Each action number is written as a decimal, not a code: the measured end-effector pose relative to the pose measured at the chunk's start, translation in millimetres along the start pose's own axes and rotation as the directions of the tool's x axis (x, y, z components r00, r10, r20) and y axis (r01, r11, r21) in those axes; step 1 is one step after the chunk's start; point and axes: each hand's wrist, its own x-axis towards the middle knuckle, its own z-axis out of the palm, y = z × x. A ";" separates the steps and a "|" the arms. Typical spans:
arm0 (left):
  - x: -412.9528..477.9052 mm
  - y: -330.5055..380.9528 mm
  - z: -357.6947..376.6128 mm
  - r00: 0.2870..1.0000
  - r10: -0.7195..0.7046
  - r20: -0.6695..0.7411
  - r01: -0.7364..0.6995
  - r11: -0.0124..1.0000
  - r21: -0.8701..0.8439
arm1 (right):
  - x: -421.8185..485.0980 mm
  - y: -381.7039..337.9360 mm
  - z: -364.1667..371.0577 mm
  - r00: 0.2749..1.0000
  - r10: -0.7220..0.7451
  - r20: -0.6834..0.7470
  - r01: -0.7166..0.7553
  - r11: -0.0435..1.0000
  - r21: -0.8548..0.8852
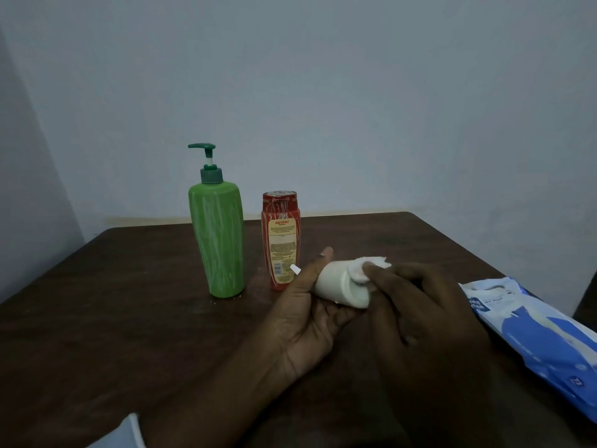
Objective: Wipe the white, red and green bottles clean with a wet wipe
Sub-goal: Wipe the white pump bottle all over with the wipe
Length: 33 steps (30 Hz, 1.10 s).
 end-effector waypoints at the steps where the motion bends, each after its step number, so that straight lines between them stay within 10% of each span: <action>1: -1.1 0.3 2.9 1.000 0.018 -0.013 -0.018 1.000 0.005 | 0.0 -0.5 -1.5 1.000 0.013 0.006 -0.013 1.000 -0.004; 13: 5.2 7.4 -5.0 0.998 -0.013 -0.063 0.008 0.998 -0.070 | 5.9 2.2 -12.3 0.942 -0.173 0.288 0.147 0.983 0.111; 22: -4.7 -1.1 8.4 0.995 0.080 -0.052 -0.077 0.994 0.072 | 2.1 -0.6 -6.2 1.000 -0.017 0.018 0.017 1.000 -0.007; 33: -1.7 4.2 4.9 0.989 0.076 -0.123 -0.074 0.997 0.023 | 0.6 3.5 -7.9 0.968 -0.115 0.225 0.115 0.993 0.015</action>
